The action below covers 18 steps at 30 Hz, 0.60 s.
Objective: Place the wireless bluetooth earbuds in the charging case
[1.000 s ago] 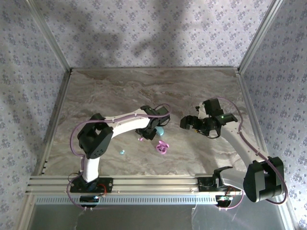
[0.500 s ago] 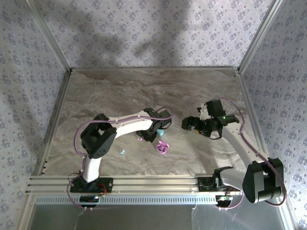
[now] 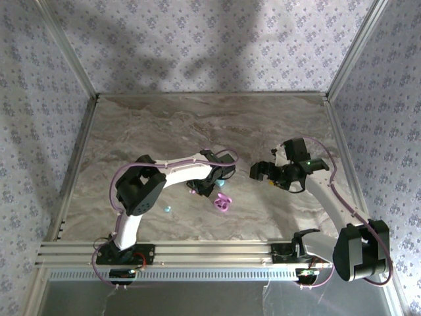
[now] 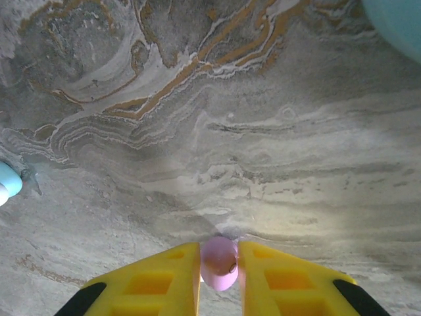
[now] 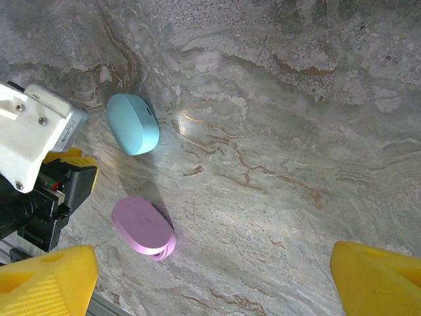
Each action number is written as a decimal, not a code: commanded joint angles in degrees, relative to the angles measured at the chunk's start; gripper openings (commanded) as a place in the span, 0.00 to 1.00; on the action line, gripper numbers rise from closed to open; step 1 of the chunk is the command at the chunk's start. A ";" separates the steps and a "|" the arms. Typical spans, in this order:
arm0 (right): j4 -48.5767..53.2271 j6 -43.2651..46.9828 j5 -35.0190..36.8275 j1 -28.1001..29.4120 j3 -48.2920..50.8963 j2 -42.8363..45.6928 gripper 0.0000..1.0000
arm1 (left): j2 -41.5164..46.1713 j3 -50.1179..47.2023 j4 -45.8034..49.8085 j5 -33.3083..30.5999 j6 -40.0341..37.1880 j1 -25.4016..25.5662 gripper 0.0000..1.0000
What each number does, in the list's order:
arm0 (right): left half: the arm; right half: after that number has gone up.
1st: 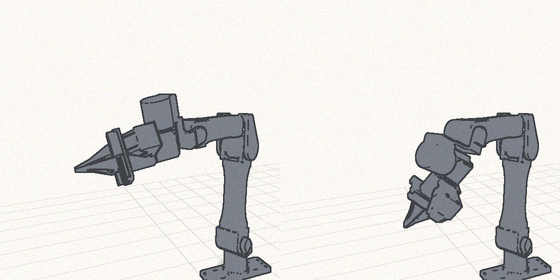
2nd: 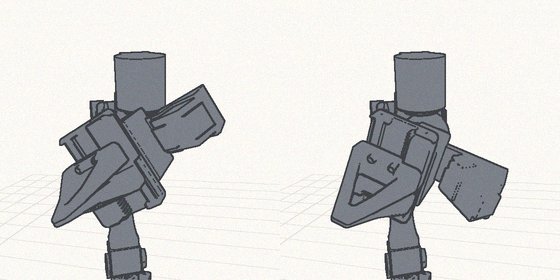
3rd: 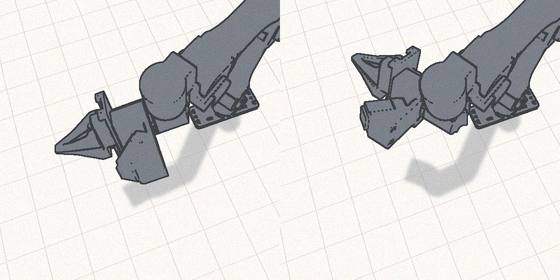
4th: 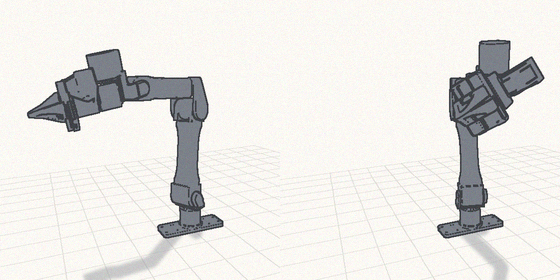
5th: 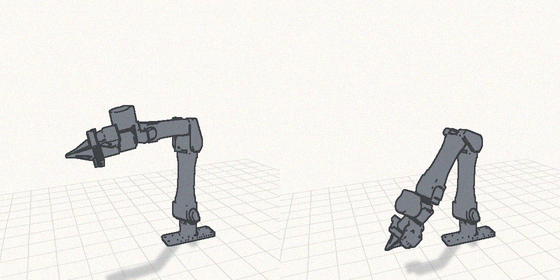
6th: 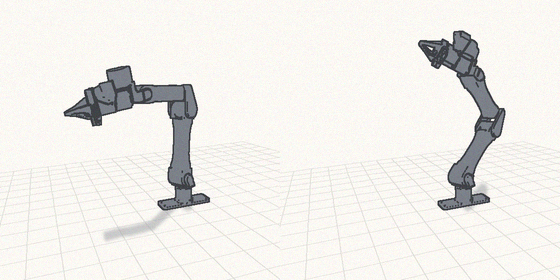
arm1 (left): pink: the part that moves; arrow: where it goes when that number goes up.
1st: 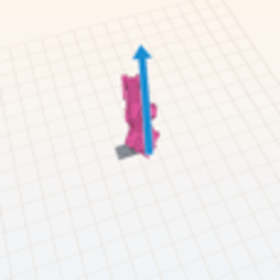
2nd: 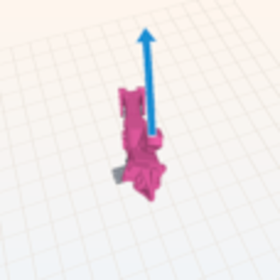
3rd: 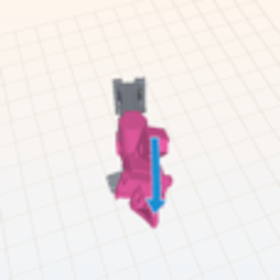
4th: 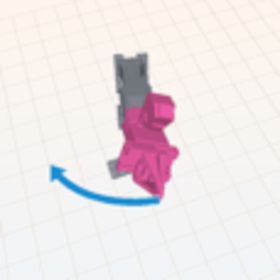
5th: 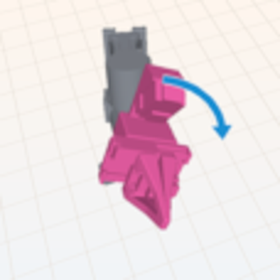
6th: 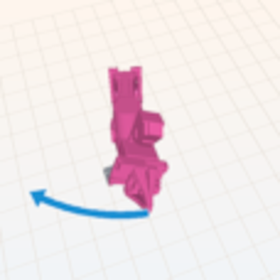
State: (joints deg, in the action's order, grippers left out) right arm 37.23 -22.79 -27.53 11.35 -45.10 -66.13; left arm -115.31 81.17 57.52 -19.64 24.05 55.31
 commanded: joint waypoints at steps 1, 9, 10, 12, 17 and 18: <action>1.57 1.16 -0.95 -0.39 0.75 0.97 0.93 | -0.62 -0.03 2.63 -1.72 0.56 0.33 0.24; 2.04 1.34 -0.84 -0.51 0.73 1.13 0.94 | -0.54 -1.53 2.34 -1.73 0.81 0.33 0.23; 2.07 1.36 -0.86 -0.57 0.72 1.18 0.94 | -0.51 -1.64 2.34 -1.73 0.82 0.33 0.23; 2.23 1.34 -0.86 -0.56 0.83 1.30 0.94 | -0.29 -1.84 2.29 -1.64 0.99 0.35 0.23; 2.48 1.36 -0.77 -0.62 0.91 1.75 0.94 | -0.01 -2.75 1.80 -1.37 1.25 0.35 0.24; 2.62 1.34 -0.82 -0.62 0.95 1.81 0.94 | -0.04 -2.91 1.90 -1.41 1.34 0.33 0.24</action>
State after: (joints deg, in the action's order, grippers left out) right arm 38.15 -22.59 -27.88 11.11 -44.80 -65.52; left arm -115.42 78.89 57.52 -20.40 24.64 55.31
